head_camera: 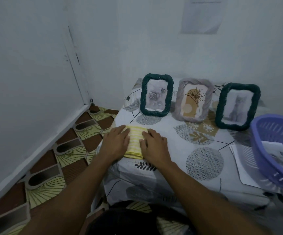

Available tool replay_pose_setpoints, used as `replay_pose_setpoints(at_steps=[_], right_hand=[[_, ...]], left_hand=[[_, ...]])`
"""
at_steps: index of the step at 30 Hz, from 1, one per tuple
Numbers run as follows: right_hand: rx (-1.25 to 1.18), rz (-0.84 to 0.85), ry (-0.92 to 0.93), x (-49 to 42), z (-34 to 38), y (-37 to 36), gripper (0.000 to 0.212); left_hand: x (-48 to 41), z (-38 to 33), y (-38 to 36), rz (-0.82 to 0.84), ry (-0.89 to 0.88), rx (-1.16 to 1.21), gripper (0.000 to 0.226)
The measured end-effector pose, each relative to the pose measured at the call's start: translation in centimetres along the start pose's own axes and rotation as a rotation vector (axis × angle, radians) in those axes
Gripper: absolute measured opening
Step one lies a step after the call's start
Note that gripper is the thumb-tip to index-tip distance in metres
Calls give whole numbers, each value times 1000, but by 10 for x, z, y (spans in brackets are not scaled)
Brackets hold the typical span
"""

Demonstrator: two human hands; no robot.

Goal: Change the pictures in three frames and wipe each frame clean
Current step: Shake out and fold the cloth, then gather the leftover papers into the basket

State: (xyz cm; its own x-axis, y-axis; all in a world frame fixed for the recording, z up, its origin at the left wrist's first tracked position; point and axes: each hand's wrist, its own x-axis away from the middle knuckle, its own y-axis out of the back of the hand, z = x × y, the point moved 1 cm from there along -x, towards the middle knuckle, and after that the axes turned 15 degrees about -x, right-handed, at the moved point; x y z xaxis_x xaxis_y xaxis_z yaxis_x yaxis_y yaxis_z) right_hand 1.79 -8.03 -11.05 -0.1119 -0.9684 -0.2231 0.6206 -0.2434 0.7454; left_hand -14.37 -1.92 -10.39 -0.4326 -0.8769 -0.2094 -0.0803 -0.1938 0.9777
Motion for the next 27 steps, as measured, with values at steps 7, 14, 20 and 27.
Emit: replay_pose_setpoints(at_steps=[7,14,20,27], right_hand=[[-29,-9,23,30,-17,76,40],[418,-194,-52,101,-52,217,33],[458,-105,-238,172,-112,264,41],[411,-130,-242,189,-135,284,43]], left_hand=[[-11,-39,29,-6,-72,38,46],[-9,-172,35,186,-336,296,32],[5,-276,28,221,-464,349,37],[2,-339,16,218,-323,226,59]])
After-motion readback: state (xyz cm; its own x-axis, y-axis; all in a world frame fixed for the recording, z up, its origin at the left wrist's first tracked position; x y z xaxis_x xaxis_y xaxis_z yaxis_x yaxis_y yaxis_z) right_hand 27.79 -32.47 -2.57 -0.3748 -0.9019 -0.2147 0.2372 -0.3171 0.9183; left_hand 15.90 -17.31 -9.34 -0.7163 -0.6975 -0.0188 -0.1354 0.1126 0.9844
